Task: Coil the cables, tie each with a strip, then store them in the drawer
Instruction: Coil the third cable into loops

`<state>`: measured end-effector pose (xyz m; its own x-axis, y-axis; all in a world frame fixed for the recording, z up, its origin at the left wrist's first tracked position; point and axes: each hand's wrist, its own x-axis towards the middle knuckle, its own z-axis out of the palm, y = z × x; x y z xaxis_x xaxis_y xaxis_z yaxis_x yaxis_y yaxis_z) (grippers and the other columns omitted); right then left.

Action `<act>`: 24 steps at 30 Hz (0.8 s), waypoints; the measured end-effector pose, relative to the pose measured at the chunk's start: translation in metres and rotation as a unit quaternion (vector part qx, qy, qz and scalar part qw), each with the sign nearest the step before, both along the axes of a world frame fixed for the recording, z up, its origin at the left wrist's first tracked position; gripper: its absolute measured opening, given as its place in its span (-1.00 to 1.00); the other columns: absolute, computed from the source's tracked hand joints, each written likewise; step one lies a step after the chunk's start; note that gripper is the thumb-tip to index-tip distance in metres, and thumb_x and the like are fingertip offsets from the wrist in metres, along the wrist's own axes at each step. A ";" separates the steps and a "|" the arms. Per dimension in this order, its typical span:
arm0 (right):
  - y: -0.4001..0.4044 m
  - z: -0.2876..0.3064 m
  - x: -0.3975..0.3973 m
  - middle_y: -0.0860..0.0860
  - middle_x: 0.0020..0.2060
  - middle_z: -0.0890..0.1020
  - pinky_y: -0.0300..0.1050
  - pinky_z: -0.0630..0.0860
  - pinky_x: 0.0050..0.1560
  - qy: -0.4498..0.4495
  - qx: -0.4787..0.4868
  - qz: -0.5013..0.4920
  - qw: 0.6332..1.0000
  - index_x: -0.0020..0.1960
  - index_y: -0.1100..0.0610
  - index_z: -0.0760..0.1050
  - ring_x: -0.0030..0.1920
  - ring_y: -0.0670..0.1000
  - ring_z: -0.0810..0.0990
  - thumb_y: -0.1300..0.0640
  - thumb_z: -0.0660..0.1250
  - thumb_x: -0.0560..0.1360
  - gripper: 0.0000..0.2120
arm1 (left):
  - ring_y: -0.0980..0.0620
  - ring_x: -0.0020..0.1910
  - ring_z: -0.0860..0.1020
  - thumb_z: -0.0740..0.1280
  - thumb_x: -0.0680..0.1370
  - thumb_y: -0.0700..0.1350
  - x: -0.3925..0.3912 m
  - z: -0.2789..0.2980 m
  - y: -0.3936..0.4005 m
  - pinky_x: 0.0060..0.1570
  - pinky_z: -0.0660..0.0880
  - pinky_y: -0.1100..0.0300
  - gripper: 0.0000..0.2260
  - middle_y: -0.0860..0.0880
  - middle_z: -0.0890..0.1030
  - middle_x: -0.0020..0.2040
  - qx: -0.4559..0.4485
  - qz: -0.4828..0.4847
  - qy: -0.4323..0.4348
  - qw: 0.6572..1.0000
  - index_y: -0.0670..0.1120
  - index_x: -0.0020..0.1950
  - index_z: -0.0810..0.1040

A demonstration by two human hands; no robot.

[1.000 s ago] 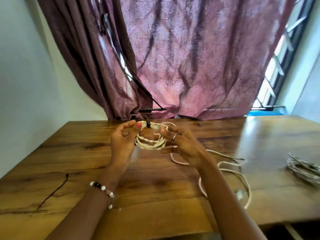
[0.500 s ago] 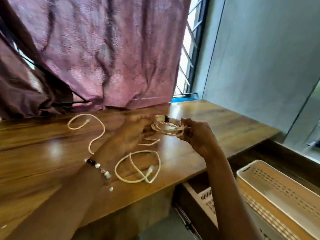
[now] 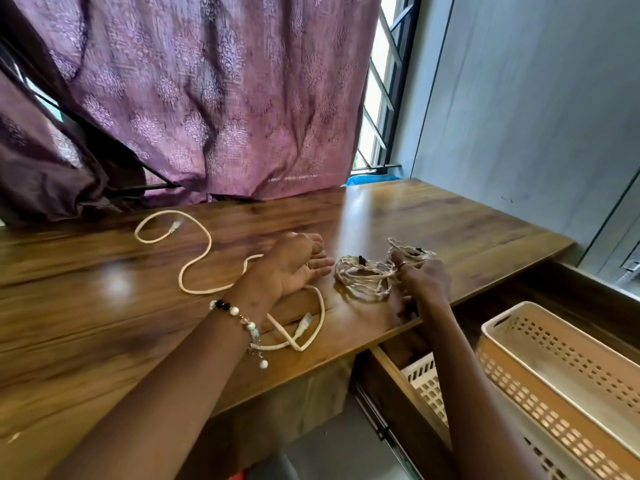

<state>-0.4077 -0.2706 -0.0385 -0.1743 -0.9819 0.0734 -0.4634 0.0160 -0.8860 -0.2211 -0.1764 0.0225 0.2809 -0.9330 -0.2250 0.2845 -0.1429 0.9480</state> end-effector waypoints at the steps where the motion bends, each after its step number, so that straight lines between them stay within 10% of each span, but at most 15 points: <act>1: 0.000 -0.001 0.000 0.23 -0.21 0.67 0.10 0.62 -0.18 0.018 -0.010 -0.011 1.000 -0.21 0.22 0.58 -0.17 0.22 0.66 -0.48 0.29 0.23 -0.29 | -0.14 -0.19 0.58 0.10 0.58 -0.38 0.005 0.002 0.003 -0.11 0.54 0.06 -0.81 -0.23 0.54 -0.15 -0.013 0.008 0.015 1.000 -0.16 -0.04 0.44; 9: 0.055 0.043 0.028 0.25 -0.33 0.65 -0.01 0.41 -0.24 0.030 -0.206 0.036 0.977 -0.26 0.29 0.62 -0.25 0.19 0.61 0.00 0.35 0.51 -0.64 | 0.18 -0.56 0.55 0.15 0.58 -0.31 0.039 0.001 0.020 -0.53 0.40 0.38 -0.78 0.03 0.62 -0.48 -0.057 0.135 0.039 0.988 -0.10 -0.13 0.53; 15: 0.090 0.040 0.091 0.11 -0.31 0.62 -0.13 0.44 -0.51 0.050 -0.006 0.372 0.927 -0.01 0.11 0.54 -0.41 0.06 0.56 -0.06 0.45 0.41 -0.72 | 0.21 -0.61 0.48 0.17 0.56 -0.29 0.064 -0.003 0.043 -0.56 0.32 0.43 -0.78 0.08 0.60 -0.51 -0.073 0.219 0.050 0.972 -0.07 -0.16 0.54; 19: 0.102 0.021 0.133 0.13 -0.03 0.64 -0.01 0.58 -0.10 0.189 -0.029 0.391 0.900 0.23 0.01 0.46 -0.09 0.12 0.63 0.14 0.43 0.37 -0.55 | 0.22 -0.60 0.48 0.17 0.57 -0.27 0.086 -0.008 0.067 -0.58 0.29 0.43 -0.79 0.10 0.60 -0.51 -0.063 0.231 0.026 0.971 -0.05 -0.15 0.53; 24: 0.120 0.037 0.167 0.11 -0.43 0.58 -0.15 0.42 -0.51 -0.079 -0.012 0.407 0.910 -0.25 0.24 0.56 -0.52 -0.01 0.50 0.47 0.24 0.43 -0.78 | 0.19 -0.58 0.51 0.19 0.62 -0.15 0.116 -0.012 0.102 -0.49 0.37 0.34 -0.81 0.06 0.61 -0.48 -0.043 0.179 -0.048 0.982 -0.06 -0.14 0.54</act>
<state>-0.2403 -0.1501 -0.0018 0.5993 -0.7894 0.1332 -0.1801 -0.2950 -0.9384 -0.1056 -0.0742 0.0106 0.6105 -0.7847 -0.1068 0.2109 0.0311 0.9770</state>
